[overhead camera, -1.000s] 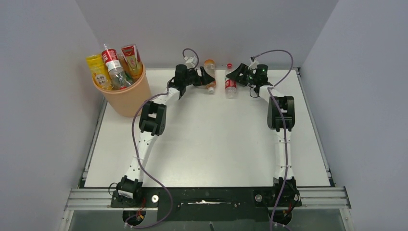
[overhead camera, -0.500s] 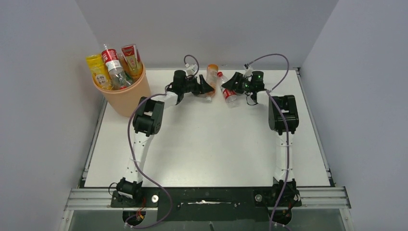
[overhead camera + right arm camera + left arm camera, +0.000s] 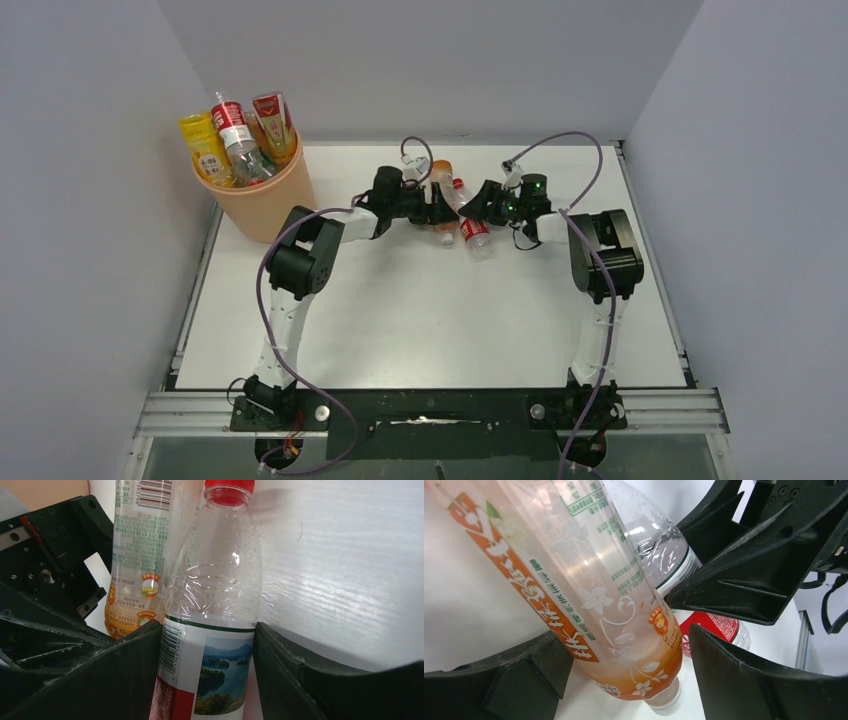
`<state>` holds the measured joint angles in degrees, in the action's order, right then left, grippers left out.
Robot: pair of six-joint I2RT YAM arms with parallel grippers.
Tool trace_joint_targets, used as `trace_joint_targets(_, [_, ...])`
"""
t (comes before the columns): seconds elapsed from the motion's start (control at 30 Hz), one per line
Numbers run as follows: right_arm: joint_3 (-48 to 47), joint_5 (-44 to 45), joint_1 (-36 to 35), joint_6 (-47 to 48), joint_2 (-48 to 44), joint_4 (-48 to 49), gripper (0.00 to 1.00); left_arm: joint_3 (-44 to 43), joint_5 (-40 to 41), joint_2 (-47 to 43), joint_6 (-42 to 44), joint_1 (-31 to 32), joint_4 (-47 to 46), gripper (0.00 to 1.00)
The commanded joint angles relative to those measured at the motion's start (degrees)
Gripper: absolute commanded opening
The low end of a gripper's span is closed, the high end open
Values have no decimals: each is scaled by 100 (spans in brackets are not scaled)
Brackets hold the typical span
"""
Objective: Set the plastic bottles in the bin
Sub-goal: Move the plastic bottle to the center of the board.
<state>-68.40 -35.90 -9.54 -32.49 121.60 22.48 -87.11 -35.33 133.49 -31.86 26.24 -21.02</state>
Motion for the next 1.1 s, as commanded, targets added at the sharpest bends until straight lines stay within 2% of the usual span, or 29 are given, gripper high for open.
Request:
trace_joint_targets(0.0, [379, 55, -142, 277, -330, -181, 61, 287, 202, -610, 183, 250, 88, 83])
trace_joint_targets(0.53, [1148, 407, -467, 357, -1145, -583, 61, 1428, 501, -1554, 356, 709, 310, 85])
trace_joint_targets(0.83, [1652, 848, -522, 410, -1864, -1027, 61, 2168, 814, -2124, 234, 1020, 156, 85])
trace_joint_targets(1.07, [2173, 1401, -528, 439, -2510, -1377, 62, 2509, 1186, -2572, 145, 1214, 399, 85])
